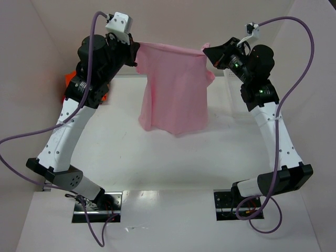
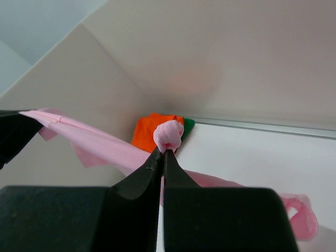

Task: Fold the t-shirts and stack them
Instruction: Move the tshirt to the center of the board

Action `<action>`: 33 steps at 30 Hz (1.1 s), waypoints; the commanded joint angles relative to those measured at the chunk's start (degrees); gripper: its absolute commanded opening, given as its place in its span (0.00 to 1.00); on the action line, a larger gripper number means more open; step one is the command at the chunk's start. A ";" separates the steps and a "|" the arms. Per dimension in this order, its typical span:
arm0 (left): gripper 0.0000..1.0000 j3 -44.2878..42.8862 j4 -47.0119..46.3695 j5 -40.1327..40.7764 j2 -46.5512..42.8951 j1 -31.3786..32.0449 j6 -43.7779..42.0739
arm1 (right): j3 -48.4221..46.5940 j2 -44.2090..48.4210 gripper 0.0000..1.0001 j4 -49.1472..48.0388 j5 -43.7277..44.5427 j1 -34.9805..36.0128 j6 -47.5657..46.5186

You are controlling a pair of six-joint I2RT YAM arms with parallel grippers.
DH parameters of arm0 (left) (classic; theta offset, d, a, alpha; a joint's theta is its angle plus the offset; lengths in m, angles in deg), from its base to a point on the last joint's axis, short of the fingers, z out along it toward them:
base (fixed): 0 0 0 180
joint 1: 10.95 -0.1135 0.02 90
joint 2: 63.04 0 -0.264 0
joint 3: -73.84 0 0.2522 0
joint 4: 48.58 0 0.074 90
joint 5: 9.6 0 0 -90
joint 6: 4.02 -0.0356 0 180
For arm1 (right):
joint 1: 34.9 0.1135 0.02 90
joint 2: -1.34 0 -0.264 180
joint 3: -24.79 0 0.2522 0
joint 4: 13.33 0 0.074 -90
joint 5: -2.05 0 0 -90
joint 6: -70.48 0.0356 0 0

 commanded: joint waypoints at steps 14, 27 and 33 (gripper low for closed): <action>0.00 -2.02 -5.10 16.38 -17.43 -3.17 -3.31 | -8.53 12.51 0.00 6.06 -3.61 5.14 -0.94; 0.00 -6.48 -5.63 20.97 -16.15 -3.17 -7.44 | -13.84 19.00 0.00 9.47 -5.92 5.14 3.38; 0.00 -11.05 -2.73 11.22 2.23 -3.17 -2.00 | 6.54 23.15 0.00 14.15 -3.17 5.14 3.89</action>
